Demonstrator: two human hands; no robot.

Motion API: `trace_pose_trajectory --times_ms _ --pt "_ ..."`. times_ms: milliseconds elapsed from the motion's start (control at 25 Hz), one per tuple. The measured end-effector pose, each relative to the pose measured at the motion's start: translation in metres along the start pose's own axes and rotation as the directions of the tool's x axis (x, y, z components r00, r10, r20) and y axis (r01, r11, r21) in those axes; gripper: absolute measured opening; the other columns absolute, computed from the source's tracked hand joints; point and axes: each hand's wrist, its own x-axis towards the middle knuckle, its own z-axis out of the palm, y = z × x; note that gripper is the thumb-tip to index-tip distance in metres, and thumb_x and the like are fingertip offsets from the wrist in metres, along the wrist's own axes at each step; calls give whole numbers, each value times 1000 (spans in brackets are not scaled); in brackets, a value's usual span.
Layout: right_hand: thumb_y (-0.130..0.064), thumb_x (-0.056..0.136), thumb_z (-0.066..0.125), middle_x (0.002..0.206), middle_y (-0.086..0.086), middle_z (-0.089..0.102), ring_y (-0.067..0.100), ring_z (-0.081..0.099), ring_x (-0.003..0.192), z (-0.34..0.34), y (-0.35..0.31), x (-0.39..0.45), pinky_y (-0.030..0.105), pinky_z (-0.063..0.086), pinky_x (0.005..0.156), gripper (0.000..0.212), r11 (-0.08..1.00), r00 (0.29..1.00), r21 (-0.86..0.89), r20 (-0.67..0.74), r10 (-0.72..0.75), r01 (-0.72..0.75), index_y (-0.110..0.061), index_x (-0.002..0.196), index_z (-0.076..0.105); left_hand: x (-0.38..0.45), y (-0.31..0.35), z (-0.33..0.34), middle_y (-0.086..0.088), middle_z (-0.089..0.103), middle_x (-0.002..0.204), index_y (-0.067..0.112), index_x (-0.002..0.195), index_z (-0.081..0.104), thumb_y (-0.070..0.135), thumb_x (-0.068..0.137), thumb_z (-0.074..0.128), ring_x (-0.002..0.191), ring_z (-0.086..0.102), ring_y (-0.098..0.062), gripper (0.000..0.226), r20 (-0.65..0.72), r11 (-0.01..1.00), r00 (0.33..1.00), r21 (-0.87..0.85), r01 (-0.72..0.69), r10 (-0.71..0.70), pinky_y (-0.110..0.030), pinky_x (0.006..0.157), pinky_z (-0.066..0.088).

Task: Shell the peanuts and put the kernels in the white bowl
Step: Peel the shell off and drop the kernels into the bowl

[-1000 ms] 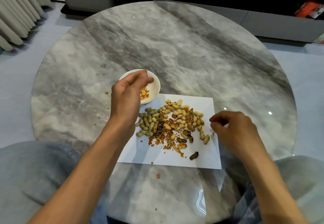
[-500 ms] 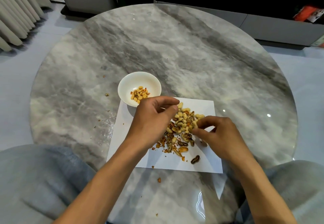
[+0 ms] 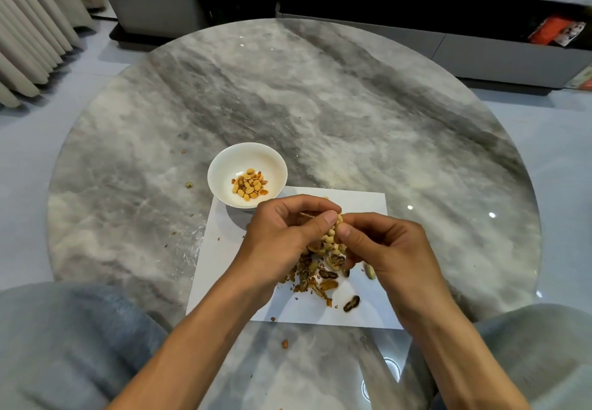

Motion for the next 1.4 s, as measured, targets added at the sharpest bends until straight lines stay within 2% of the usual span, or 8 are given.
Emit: trace_pose_trajectory --times_ms 200,360,520,720,920,1000,1120,1400 --pt "-23 74 72 85 14 77 20 70 68 10 4 0 27 57 64 26 993 999 116 -39 6 -1 -9 95 79 -1 -1 2 -4 77 91 18 88 78 17 83 74 80 69 -8 7 9 996 1000 -92 17 -16 -22 69 55" --pt "-23 78 71 85 14 77 31 74 80 12 6 -1 35 62 75 23 995 997 89 -59 -48 53 -10 95 79 -5 -5 5 -9 77 96 12 101 77 28 71 78 86 73 -18 34 41 981 999 -191 28 -20 -25 73 57" --pt "-23 77 72 88 9 78 27 75 86 16 4 -4 33 61 78 24 994 993 80 -94 -70 78 -10 96 79 -9 -8 15 -10 78 94 5 105 75 9 79 76 83 75 -19 26 -4 978 1000 -207 -7 6 -19 69 56" --pt "-6 84 70 88 9 78 24 76 86 21 7 -4 26 59 72 14 988 985 116 -151 -85 103 -6 95 79 -9 -15 21 -4 77 95 6 102 77 12 77 76 91 74 -19 26 -61 967 995 -236 -97 84 -21 75 56" --pt "-14 86 69 93 13 77 29 74 90 16 7 -1 32 59 79 19 975 989 221 -145 38 -6 -7 101 78 -12 -10 17 3 76 107 18 115 74 7 92 65 100 72 -9 27 -2 986 993 -118 -115 116 -18 80 56" --pt "-21 82 71 97 13 77 32 73 93 10 4 2 35 58 82 24 976 992 213 -107 68 -44 -12 103 78 -12 -9 10 5 74 109 23 118 73 0 90 66 97 71 -8 36 34 972 974 72 -224 222 -21 82 57" --pt "-18 75 73 93 12 78 23 74 84 5 2 3 23 56 71 25 979 994 193 -69 83 -68 -9 98 79 -9 -9 6 9 72 103 22 113 76 2 85 74 89 71 -7 35 3 899 939 289 -329 343 -25 82 59" --pt "-3 71 77 79 15 76 20 74 71 0 -6 6 19 56 65 17 994 998 95 -28 58 -56 1 88 77 -10 -5 3 9 75 92 21 103 79 0 80 78 79 72 -2 31 33 866 924 337 -369 382 -21 74 59"
